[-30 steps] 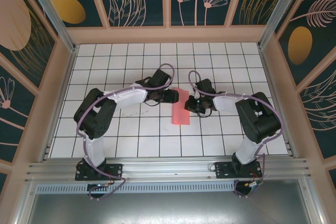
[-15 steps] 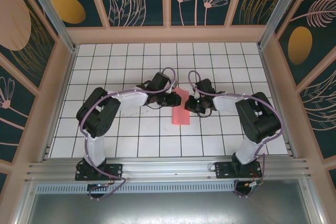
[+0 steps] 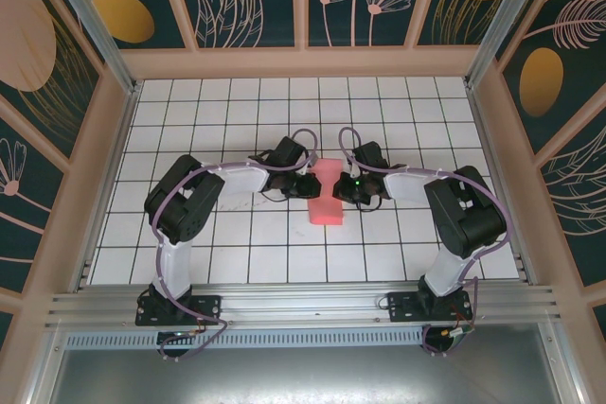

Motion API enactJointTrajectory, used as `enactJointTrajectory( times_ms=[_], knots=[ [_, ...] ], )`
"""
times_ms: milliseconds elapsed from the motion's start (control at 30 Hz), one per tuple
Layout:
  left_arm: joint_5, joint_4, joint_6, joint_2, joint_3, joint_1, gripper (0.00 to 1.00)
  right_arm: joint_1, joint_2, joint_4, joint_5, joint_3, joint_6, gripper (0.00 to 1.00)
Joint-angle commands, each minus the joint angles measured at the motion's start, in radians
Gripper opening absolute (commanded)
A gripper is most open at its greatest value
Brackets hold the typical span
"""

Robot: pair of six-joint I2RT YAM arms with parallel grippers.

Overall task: Fold a paper plane with a square sheet of paper (fold left side to right side)
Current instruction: First fold the square sheet of paper in half at the center of the table.

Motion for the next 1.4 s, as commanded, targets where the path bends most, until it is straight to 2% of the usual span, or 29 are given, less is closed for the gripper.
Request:
enactJointTrajectory(
  times_ms=[0,300,467,667,900,1133,1367],
  knots=[
    [-0.027,-0.02,0.027,0.011,-0.031,0.026,0.16,0.007,0.048,-0.104,0.051,-0.006,-0.019,0.08],
    [0.004,0.019,0.049,-0.078,-0.089,0.073,0.12,0.007,0.045,-0.1,0.043,-0.004,-0.019,0.08],
    [0.092,0.136,0.016,-0.148,-0.12,0.07,0.11,0.006,0.044,-0.096,0.038,-0.004,-0.017,0.08],
    [0.156,0.198,-0.017,-0.085,-0.098,0.031,0.12,0.009,0.047,-0.093,0.035,-0.001,-0.016,0.08],
    [0.131,0.176,-0.009,-0.008,-0.058,0.002,0.13,0.013,0.049,-0.098,0.034,0.005,-0.016,0.08],
    [0.103,0.146,0.005,-0.003,-0.088,-0.003,0.13,0.012,0.041,-0.086,0.025,0.001,-0.016,0.08],
    [0.072,0.126,0.004,0.006,-0.118,-0.007,0.13,0.002,-0.027,0.01,-0.046,0.001,-0.023,0.08]
  ],
)
